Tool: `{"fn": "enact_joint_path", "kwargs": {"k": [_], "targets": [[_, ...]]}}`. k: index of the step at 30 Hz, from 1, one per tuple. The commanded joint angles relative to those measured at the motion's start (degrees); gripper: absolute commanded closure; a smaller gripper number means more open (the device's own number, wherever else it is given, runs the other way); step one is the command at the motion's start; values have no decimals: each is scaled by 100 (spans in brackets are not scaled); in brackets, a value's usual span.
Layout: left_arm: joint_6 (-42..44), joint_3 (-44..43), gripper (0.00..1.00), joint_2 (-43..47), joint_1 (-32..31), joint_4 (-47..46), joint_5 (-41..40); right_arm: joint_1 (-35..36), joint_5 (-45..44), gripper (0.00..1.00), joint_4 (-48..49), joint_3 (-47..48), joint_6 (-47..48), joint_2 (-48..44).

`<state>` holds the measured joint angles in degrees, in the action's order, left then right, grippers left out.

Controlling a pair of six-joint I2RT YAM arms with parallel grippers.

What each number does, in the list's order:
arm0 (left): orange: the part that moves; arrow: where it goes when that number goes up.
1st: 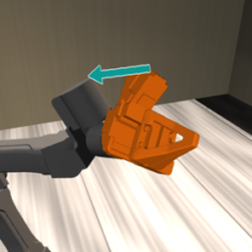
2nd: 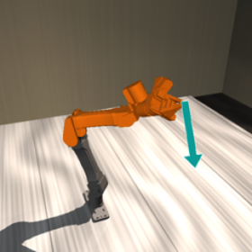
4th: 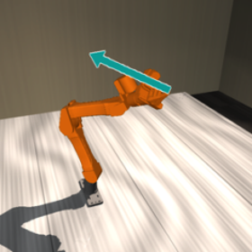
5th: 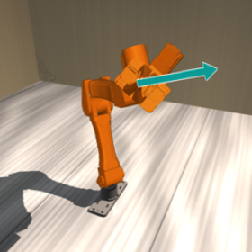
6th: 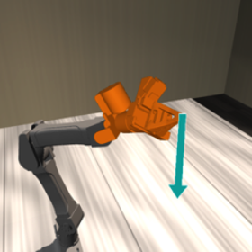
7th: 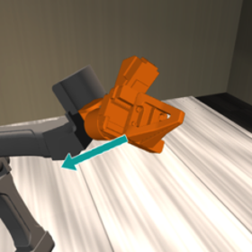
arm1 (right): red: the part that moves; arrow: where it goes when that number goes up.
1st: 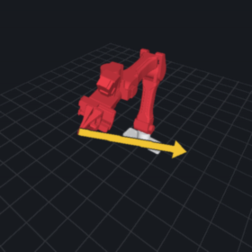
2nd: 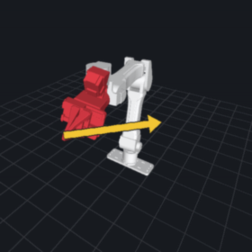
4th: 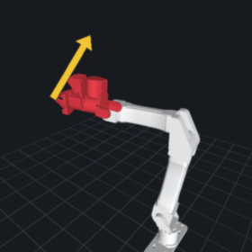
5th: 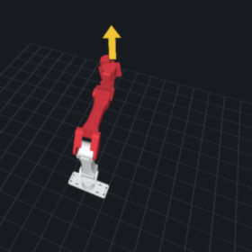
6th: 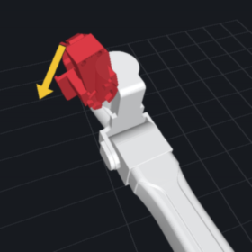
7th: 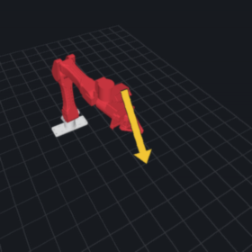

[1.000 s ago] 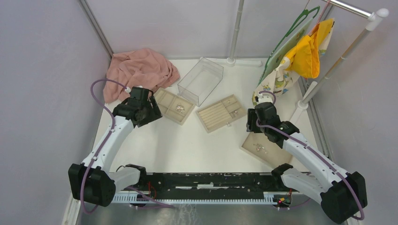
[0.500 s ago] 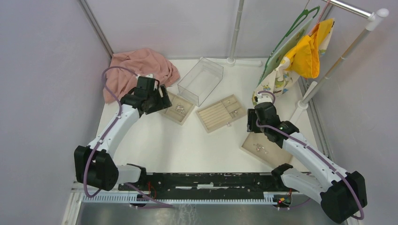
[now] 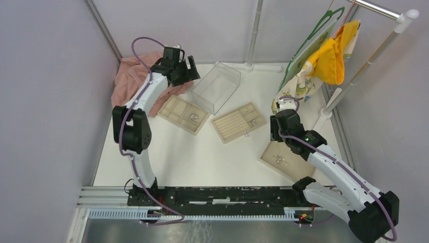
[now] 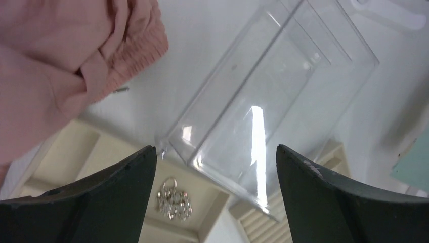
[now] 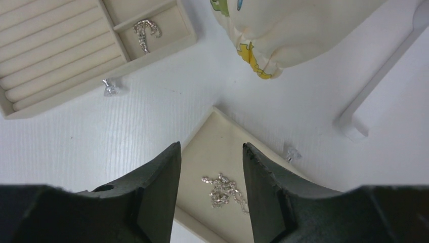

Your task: Organize the mixed jewelry

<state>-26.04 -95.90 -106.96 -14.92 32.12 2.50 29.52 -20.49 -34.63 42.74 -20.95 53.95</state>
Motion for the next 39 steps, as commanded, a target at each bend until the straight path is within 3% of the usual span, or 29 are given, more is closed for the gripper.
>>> {"fn": "enact_joint_path", "kwargs": {"k": [1, 4, 8, 12, 16, 23, 30, 32, 36, 39], "targets": [[-217, -849, 5, -960, 469, -367, 1234, 18, -247, 45, -146, 88, -126, -281], [-82, -1076, 3, -1360, 508, -638, 1148, 16, -262, 45, -243, 76, -201, -371], [-149, -1378, 5, -1875, 572, -474, 1855, 14, -305, 45, -332, 85, -203, -402], [-355, -165, 6, -1238, 500, -1208, 2311, 15, -352, 45, -304, 34, -217, -402], [-397, 485, 7, -827, 258, -1222, 2364, 14, -272, 45, -213, 7, -244, -342], [-208, 1303, 7, 115, -494, -1019, 1864, 19, -192, 45, -106, 7, -209, -227], [4, 1091, 8, 879, -1096, -656, 325, 14, -83, 45, 0, -2, -129, -143], [156, 738, 9, 781, -1342, -483, -28, 18, -29, 45, 68, -3, -96, -67], [51, 200, 11, 273, -1510, -241, 19, 16, 94, 43, 185, 105, -50, 141], [18, -56, 11, 14, -1714, -54, -535, 20, 205, 40, 310, 185, -27, 288]]}}
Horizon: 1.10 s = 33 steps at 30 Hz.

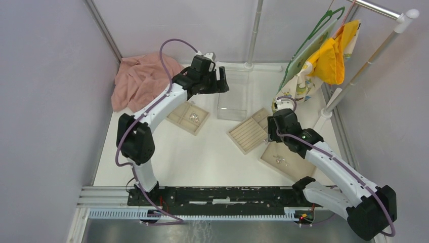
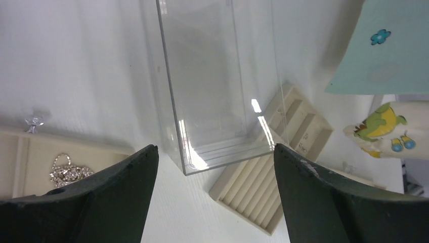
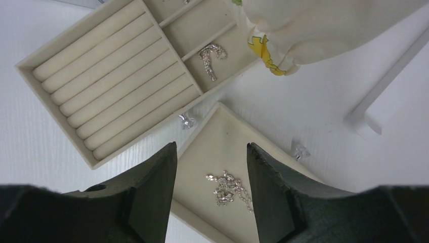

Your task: Organize the mixed jewelry

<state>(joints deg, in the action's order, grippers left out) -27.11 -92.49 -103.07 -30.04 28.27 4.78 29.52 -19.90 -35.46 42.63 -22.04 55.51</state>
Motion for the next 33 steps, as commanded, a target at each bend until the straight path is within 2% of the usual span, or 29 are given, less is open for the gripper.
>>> {"fn": "enact_joint_path", "kwargs": {"k": [1, 7, 14, 18, 24, 27, 29, 33], "targets": [[57, -398, 11, -390, -238, 339, -863, 18, 224, 40, 508, 229, 83, 220], [-48, -328, 11, -329, -121, 428, -1052, 13, 640, 39, 1374, 758, 90, 1284], [26, -34, 10, -53, 490, 828, -952, 16, 870, 37, 1833, 1961, 325, 2967], [79, 186, 10, 153, 701, 873, -953, 17, 1600, 37, 2221, 2568, 370, 3674], [148, 210, 9, 161, 816, 888, -913, 14, 2538, 37, 2781, 3577, -96, 4571], [217, -273, 9, 61, 669, 1330, -1078, 26, 2915, 37, 2801, 4365, -325, 5097], [195, -286, 8, 143, 595, 1310, -1247, 32, 3003, 37, 2654, 4870, -354, 5414], [136, -235, 8, 214, 605, 1264, -1288, 27, 2995, 35, 1432, 6390, 295, 6012]]}}
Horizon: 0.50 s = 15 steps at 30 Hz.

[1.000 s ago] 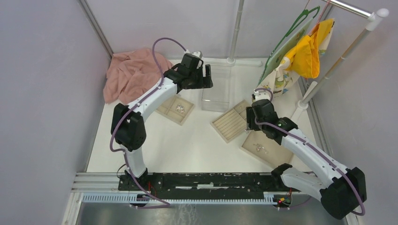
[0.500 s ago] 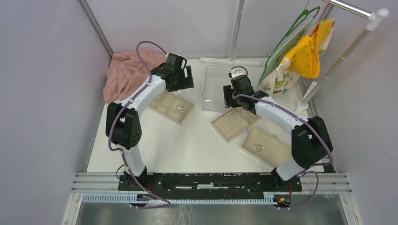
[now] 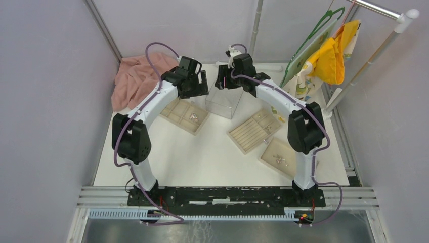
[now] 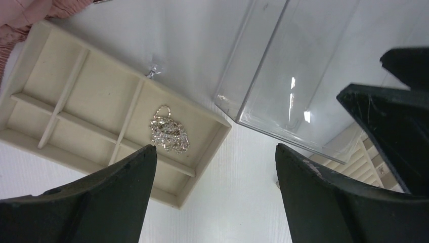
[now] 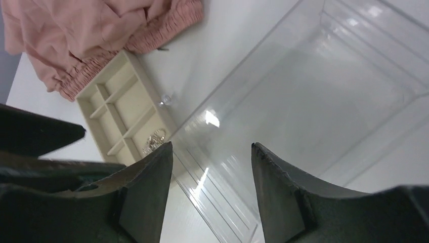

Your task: Organize the mixed jewelry

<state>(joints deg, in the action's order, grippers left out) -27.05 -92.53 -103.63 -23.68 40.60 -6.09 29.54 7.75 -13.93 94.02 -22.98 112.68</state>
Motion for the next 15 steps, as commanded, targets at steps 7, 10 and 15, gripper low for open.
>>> {"fn": "enact_joint_path", "kwargs": {"k": [7, 10, 15], "targets": [[277, -415, 8, 342, -261, 99, -336, 18, -1407, 34, -1008, -514, 862, -1355], [387, -538, 8, 327, -712, 204, -683, 25, -1797, 35, -779, -1900, 777, -2350], [523, -671, 8, 137, -1350, 289, -1352, 24, -2355, 35, -874, -3490, 645, -3558]]}}
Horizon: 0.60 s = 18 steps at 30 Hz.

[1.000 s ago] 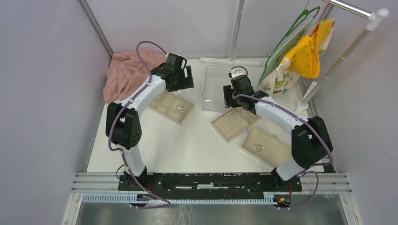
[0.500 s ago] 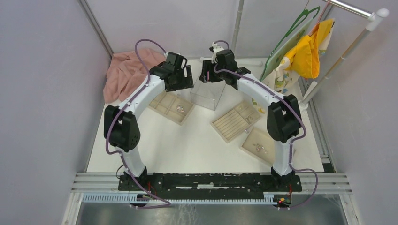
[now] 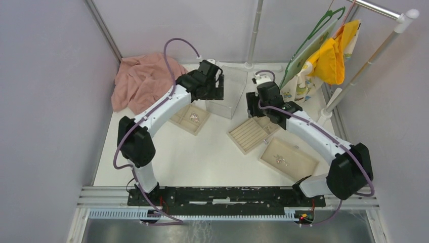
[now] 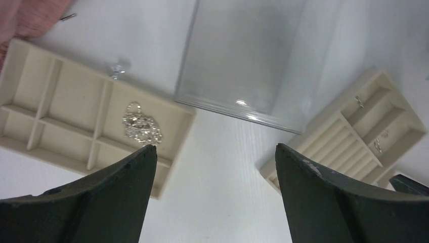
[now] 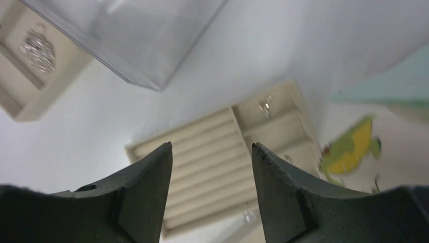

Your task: Organize the mixed jewelry

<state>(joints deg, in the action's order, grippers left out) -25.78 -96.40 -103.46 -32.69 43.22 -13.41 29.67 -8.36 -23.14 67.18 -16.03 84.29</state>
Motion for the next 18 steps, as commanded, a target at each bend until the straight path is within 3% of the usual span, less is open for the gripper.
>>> {"fn": "enact_joint_path", "kwargs": {"k": [1, 5, 8, 11, 18], "targets": [[427, -317, 8, 51, -472, 16, -682, 9, -784, 35, 8, -1016, -66, -928], [756, -704, 9, -348, -727, -155, -535, 3, -1100, 36, -205, -1442, -176, -1304], [860, -1218, 9, -1008, -1521, -84, -1718, -15, -1337, 36, -385, -1542, -223, -1373], [848, -1648, 8, -1730, -1899, 29, -2869, -33, -1345, 36, -484, -1664, -282, -1554], [1500, -2110, 8, -2678, -2108, -417, -3809, -33, -1147, 35, -695, -2146, -383, -2119]]}}
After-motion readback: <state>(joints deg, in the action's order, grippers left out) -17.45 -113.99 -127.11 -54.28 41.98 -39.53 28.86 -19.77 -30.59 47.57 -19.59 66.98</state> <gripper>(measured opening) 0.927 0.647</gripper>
